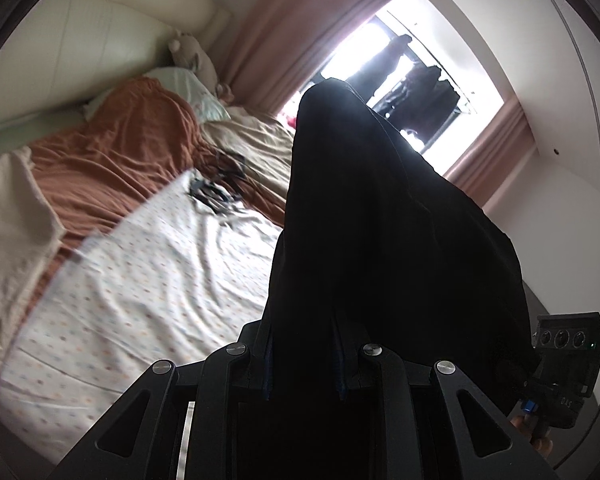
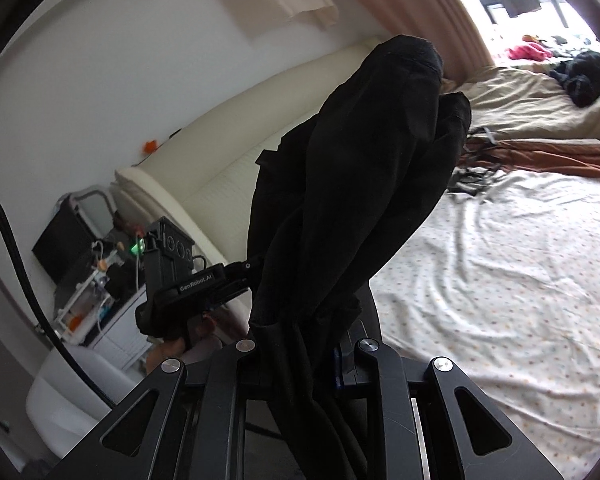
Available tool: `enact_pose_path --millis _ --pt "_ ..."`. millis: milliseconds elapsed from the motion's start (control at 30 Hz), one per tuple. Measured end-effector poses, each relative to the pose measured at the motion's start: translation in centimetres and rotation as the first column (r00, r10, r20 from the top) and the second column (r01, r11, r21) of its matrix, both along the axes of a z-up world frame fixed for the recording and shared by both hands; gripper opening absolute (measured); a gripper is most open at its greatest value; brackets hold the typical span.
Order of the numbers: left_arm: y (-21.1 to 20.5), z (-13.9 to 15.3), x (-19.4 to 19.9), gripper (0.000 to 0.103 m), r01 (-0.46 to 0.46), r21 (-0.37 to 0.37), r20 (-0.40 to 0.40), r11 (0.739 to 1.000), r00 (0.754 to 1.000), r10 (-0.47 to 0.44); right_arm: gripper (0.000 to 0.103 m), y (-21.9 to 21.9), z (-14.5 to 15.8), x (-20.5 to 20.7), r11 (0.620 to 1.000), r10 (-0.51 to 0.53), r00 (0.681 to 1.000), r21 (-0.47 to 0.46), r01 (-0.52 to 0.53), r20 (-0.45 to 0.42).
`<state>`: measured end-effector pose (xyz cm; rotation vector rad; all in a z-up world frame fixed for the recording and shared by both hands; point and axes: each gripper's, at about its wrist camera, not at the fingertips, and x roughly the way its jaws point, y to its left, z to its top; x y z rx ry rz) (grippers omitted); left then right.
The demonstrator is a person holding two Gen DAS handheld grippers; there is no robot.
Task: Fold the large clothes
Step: 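Lift the folded shirt with both tools and carry it toward the headboard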
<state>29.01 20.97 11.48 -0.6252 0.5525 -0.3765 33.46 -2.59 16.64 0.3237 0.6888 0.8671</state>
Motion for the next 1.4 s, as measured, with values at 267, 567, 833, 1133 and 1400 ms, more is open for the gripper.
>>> enact_pose_path --millis 267,567,833,1133,1400 --pt "7.9 1.6 -1.8 0.023 -0.094 0.01 0.028 0.996 0.995 0.093 0.019 8.8 0.9 0.0 0.991 0.134 0.99 -0.027 -0.133 0.038" --pt "16.9 3.1 -4.3 0.022 -0.201 0.034 0.045 0.979 0.979 0.199 0.019 18.6 1.4 0.1 0.968 0.25 0.966 -0.013 -0.25 0.058" --pt "23.8 4.2 -4.7 0.021 -0.282 0.094 0.045 0.955 0.959 0.279 0.019 28.4 0.9 1.5 0.939 0.342 0.939 0.005 -0.343 0.042" --pt "29.3 4.1 -4.5 0.019 -0.385 0.223 0.018 0.896 0.92 0.391 0.019 37.5 -3.0 4.2 0.901 0.433 0.901 0.054 -0.431 -0.024" --pt "32.3 1.1 -2.0 0.019 -0.418 0.278 -0.038 0.865 0.895 0.445 0.019 41.2 -8.3 7.7 0.881 0.469 0.874 0.132 -0.453 -0.128"
